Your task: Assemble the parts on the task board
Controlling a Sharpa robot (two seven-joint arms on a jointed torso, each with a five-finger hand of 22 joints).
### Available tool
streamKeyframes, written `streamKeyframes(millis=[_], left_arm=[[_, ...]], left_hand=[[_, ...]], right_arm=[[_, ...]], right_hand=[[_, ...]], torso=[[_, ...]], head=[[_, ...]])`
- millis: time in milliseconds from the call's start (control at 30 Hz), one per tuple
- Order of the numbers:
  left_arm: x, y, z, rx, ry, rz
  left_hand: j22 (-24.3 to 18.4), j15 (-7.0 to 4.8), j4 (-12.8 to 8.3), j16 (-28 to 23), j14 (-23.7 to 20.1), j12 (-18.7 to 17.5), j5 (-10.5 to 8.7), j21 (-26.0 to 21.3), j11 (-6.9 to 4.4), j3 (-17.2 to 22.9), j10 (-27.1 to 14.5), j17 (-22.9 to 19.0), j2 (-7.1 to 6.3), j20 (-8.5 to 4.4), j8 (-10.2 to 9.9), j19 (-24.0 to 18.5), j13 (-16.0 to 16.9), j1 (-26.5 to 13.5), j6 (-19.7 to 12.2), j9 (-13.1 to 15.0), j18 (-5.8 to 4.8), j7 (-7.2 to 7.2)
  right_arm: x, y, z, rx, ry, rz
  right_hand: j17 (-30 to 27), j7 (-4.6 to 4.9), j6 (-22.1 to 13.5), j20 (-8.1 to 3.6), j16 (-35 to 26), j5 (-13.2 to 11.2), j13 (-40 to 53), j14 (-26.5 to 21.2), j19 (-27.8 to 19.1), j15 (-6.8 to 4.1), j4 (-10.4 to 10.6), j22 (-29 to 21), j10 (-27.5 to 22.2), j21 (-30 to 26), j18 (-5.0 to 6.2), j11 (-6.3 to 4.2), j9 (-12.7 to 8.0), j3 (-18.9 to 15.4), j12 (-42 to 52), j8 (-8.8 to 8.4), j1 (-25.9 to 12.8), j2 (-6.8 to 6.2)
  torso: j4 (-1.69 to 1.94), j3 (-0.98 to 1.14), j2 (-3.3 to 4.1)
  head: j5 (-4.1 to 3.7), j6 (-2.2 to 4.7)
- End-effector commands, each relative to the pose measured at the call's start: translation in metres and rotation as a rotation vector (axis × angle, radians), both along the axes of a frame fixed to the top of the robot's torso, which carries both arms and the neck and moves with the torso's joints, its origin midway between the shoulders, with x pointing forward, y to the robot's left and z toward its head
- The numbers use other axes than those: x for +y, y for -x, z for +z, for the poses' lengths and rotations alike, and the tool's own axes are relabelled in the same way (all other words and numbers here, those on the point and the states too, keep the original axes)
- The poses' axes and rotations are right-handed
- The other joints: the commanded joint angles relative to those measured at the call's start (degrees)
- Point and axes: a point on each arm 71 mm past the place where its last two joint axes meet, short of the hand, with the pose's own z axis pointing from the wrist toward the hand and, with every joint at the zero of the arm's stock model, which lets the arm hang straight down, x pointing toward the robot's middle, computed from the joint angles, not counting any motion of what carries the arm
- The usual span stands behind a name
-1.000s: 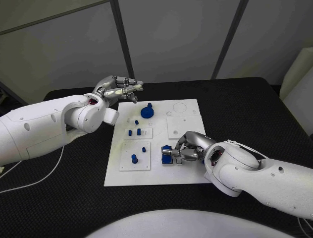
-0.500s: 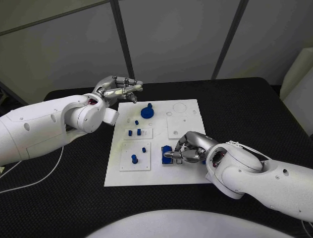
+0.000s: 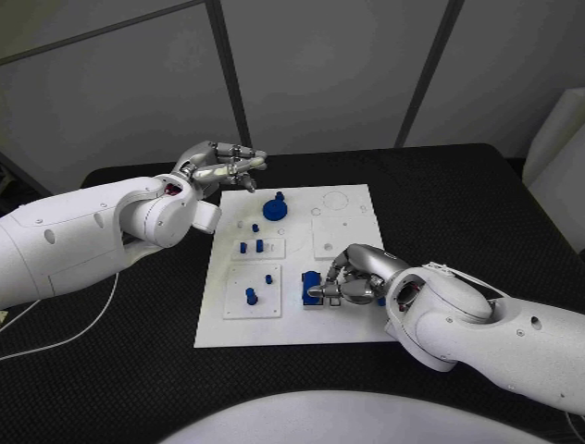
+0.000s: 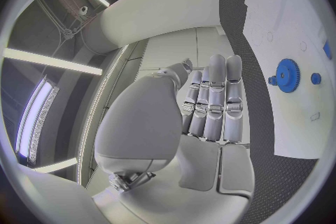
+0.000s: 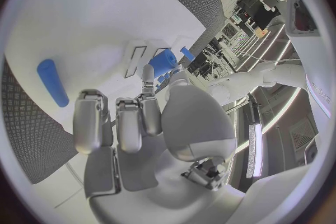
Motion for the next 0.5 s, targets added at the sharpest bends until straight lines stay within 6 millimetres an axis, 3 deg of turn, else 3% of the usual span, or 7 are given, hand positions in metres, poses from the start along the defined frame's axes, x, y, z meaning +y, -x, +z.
streamKeyframes(millis=[33,167,233,300,500], left_arm=[[-0.0011,0.0000,0.0012,-0.003,0.008,-0.008],[-0.0011,0.0001,0.0013,-0.003,0.008,-0.008],[-0.0009,0.0002,0.0013,-0.003,0.008,-0.008],[-0.0008,0.0002,0.0013,-0.003,0.008,-0.007],[-0.0008,0.0003,0.0014,-0.003,0.008,-0.008]], left_hand=[[-0.1,0.01,0.0,-0.3,-0.4,0.3,-0.17,-0.4,-0.18,-0.3,-0.4,-0.1,0.30,0.04,0.3,-0.2,0.1,-0.1,0.2,-0.1,-1.07,0.09],[-0.1,0.01,0.0,-0.3,-0.4,0.3,-0.17,-0.4,-0.18,-0.3,-0.4,-0.1,0.30,0.04,0.3,-0.2,0.1,-0.1,0.2,-0.1,-1.07,0.09],[-0.1,0.01,0.0,-0.3,-0.4,0.3,-0.17,-0.4,-0.18,-0.3,-0.4,-0.1,0.30,0.04,0.3,-0.2,0.1,-0.1,0.2,-0.1,-1.07,0.09],[-0.1,0.01,0.0,-0.3,-0.4,0.3,-0.17,-0.4,-0.18,-0.3,-0.4,-0.1,0.30,0.04,0.3,-0.2,0.1,-0.1,0.2,-0.1,-1.07,0.09],[-0.1,0.01,0.0,-0.3,-0.4,0.3,-0.17,-0.4,-0.18,-0.3,-0.4,-0.1,0.30,0.04,0.3,-0.2,0.1,-0.1,0.2,-0.1,-1.07,0.09]], right_arm=[[0.0018,-0.0007,-0.0006,-0.004,0.020,0.016],[0.0027,-0.0015,-0.0026,0.008,0.036,0.018],[0.0029,-0.0019,-0.0033,0.011,0.044,0.018],[0.0029,-0.0021,-0.0036,0.010,0.051,0.018],[0.0003,-0.0027,-0.0030,-0.006,0.062,0.008]], right_hand=[[11.9,-0.35,0.2,-0.38,0.3,0.9,6.7,5.5,0.2,-0.39,-0.7,4.9,1.1,0.3,-0.53,-0.42,0.2,0.0,0.3,0.29,1.1,0.07],[11.8,-0.47,0.3,-0.44,0.2,0.8,6.8,5.5,0.2,-0.48,-1.9,4.8,1.1,0.3,-0.52,-0.53,0.4,0.7,0.3,0.40,3.5,0.41],[11.8,-0.60,0.3,-0.54,0.2,-2.0,6.8,5.5,0.2,-0.63,-3.3,4.8,1.1,0.3,-0.52,-0.67,0.6,1.7,0.3,0.45,5.8,0.85],[11.8,-0.72,0.3,-0.62,0.2,-3.1,6.9,5.5,0.1,-0.69,-4.4,4.8,1.2,0.2,-0.51,-0.77,0.7,2.3,0.3,0.45,7.6,0.76],[11.9,-0.99,0.5,-0.77,0.2,-3.6,7.4,5.5,0.2,-0.86,-6.4,4.9,1.4,0.3,-0.54,-1.01,0.8,3.7,0.8,0.43,10.5,0.67]], torso=[[0.20,-0.06,0.04],[0.13,-0.03,0.03],[0.09,-0.03,0.02],[-0.01,0.00,0.02],[-0.07,0.04,0.00]], head=[[-0.03,-0.17],[0.16,-0.32],[0.23,-0.41],[0.30,-0.47],[0.30,-0.65]])
